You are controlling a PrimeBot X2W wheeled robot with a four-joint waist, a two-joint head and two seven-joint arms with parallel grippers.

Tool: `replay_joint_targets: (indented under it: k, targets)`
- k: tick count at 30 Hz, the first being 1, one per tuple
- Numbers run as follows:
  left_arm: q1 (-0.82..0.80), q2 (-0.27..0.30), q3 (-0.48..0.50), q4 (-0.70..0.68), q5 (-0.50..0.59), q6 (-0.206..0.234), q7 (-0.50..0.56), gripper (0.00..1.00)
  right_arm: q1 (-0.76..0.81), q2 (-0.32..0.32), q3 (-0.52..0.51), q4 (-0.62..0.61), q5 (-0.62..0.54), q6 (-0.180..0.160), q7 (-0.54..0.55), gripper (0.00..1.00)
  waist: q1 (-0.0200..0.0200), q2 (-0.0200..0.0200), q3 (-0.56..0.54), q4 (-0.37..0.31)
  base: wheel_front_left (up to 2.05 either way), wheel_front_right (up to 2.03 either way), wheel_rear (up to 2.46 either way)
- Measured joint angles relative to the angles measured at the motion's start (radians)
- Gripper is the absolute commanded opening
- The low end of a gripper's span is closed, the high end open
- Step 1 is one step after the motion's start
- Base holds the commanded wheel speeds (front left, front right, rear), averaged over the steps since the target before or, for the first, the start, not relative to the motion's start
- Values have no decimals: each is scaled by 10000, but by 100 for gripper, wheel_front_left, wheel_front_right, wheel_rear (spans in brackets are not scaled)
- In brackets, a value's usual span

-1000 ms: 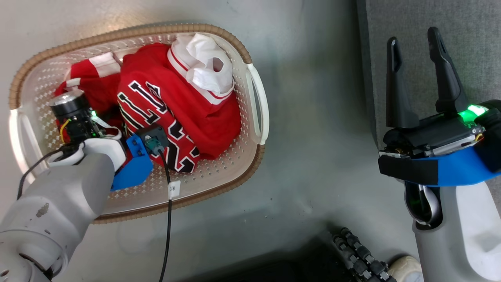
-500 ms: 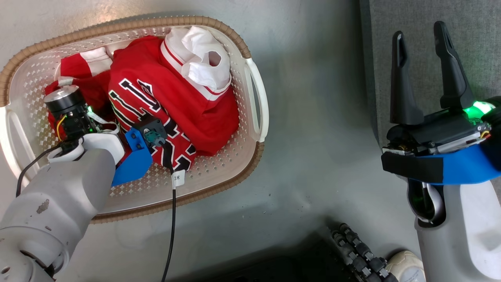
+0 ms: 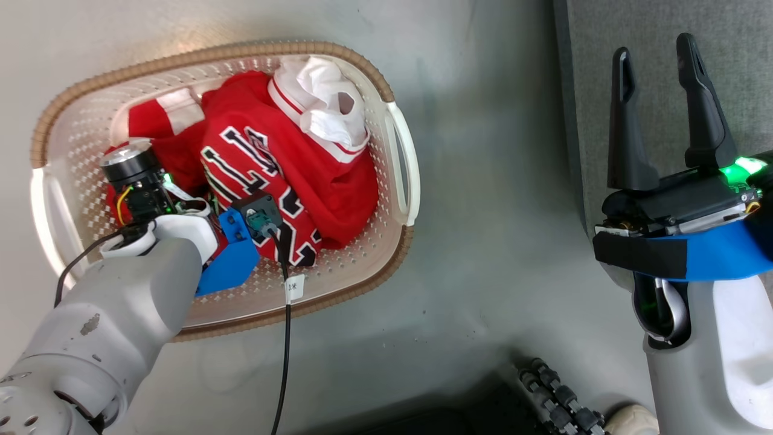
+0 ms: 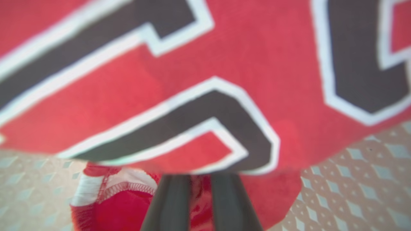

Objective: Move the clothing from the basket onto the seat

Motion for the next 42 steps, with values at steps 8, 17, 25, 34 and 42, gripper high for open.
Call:
replay_joint_targets:
  k: [8,17,25,34,42]
  targets:
    - [147,-303,0,-274,-424,0,-550,0,4,2,-40,188,-194,0,0,100,0,0,-716,307,0,0,0]
    - [424,-481,0,-541,-1116,0,-1457,0,100,4,-157,355,-579,0,0,100,-1,0,-1796,759,0,0,0]
    - [632,-696,-2,-591,-1952,-13,-2326,0,517,4,-284,560,-821,0,0,100,0,0,-2941,1233,0,0,0]
    - [785,-993,75,-658,-3028,-13,-3124,0,1071,6,-399,750,-1007,0,0,100,-1,0,-4264,1766,0,0,0]
    - [982,-1162,370,-1066,-3703,-10,-3333,0,1623,4,-485,940,-1076,0,0,100,-2,0,-5475,2141,0,0,0]
